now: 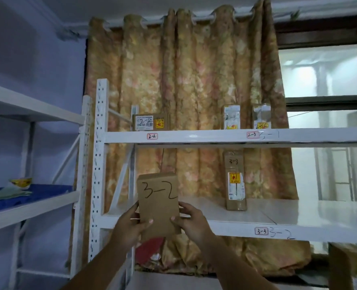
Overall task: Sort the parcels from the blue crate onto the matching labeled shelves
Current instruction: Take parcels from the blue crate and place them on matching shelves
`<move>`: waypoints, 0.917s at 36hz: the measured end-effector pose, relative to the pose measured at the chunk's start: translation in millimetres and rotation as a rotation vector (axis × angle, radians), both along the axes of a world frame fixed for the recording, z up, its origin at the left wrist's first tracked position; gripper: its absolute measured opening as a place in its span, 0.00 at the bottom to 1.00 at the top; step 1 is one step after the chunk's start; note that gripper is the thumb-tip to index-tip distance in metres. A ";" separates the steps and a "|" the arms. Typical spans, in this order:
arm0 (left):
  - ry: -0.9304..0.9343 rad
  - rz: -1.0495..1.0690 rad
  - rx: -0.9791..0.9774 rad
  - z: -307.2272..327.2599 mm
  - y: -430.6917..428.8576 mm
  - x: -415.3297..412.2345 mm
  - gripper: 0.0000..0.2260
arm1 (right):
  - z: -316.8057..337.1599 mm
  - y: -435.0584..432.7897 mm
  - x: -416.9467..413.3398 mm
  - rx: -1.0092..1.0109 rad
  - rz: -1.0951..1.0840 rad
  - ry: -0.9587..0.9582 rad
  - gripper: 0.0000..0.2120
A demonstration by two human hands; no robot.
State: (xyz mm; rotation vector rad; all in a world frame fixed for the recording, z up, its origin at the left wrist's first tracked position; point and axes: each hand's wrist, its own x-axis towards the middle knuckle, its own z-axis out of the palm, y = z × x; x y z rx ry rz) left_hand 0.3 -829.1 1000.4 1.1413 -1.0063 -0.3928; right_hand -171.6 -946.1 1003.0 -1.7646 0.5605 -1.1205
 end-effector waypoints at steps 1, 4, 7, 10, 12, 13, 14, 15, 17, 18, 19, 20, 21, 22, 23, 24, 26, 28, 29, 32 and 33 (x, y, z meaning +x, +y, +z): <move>-0.022 0.019 0.007 4.6 -12.4 7.5 0.35 | 3.3 -12.4 7.7 0.002 0.002 0.002 0.23; -0.057 0.076 -0.009 13.6 -46.5 28.5 0.29 | 11.0 -49.2 31.2 0.011 0.006 -0.008 0.23; -0.054 0.119 0.011 12.8 -76.1 45.3 0.25 | 11.1 -78.3 54.1 0.018 0.011 -0.005 0.24; -0.064 0.129 0.055 11.4 -99.7 59.3 0.24 | 7.0 -101.9 76.1 0.039 0.010 0.021 0.22; -0.074 0.140 0.082 10.3 -116.5 73.8 0.24 | 5.1 -115.4 91.6 0.067 0.006 0.025 0.21; -0.075 0.149 0.101 9.3 -124.5 82.0 0.24 | 3.3 -122.1 100.2 0.080 0.006 0.029 0.21; -0.074 0.155 0.120 7.0 -133.1 91.2 0.25 | 1.2 -128.0 108.4 0.092 0.002 0.040 0.20; -0.074 0.155 0.139 4.2 -141.6 101.0 0.25 | -0.7 -133.9 116.2 0.100 0.000 0.050 0.19; -0.061 0.147 0.171 -0.7 -158.0 119.7 0.26 | -4.5 -145.7 130.8 0.140 0.004 0.047 0.17; -0.050 0.144 0.178 -2.2 -166.6 129.1 0.26 | -6.1 -151.6 137.9 0.160 0.006 0.044 0.18; -0.039 0.138 0.178 -3.3 -175.5 137.4 0.26 | -7.2 -158.1 145.3 0.157 -0.003 0.051 0.19; -0.033 0.131 0.173 -4.0 -183.3 144.2 0.25 | -8.2 -164.6 152.7 0.145 -0.008 0.061 0.21; -0.042 0.123 0.178 -3.6 -189.6 149.3 0.24 | -7.5 -168.4 159.0 0.134 -0.006 0.079 0.25; -0.060 0.117 0.181 -2.5 -195.0 153.7 0.24 | -6.4 -171.6 164.6 0.125 -0.005 0.092 0.28; -0.081 0.112 0.187 -1.5 -199.8 157.9 0.23 | -5.6 -174.8 170.6 0.112 -0.013 0.110 0.30; -0.105 0.106 0.192 -1.4 -205.2 163.2 0.24 | -4.3 -176.1 175.8 0.101 -0.020 0.126 0.30; -0.170 0.115 0.214 -0.7 -214.4 172.0 0.26 | -3.6 -181.9 187.3 0.091 -0.024 0.151 0.27; -0.215 0.123 0.230 -2.0 -223.6 183.7 0.27 | -2.3 -186.1 198.3 0.078 -0.013 0.167 0.25; -0.227 0.119 0.236 -1.9 -226.6 187.1 0.28 | -2.1 -187.9 203.7 0.065 -0.001 0.174 0.26; -0.272 0.113 0.217 -2.4 -238.3 198.8 0.26 | 0.0 -189.9 218.0 0.059 0.040 0.168 0.37; -0.264 0.105 0.200 -1.6 -242.3 200.7 0.23 | -0.1 -191.7 222.4 0.053 0.041 0.177 0.40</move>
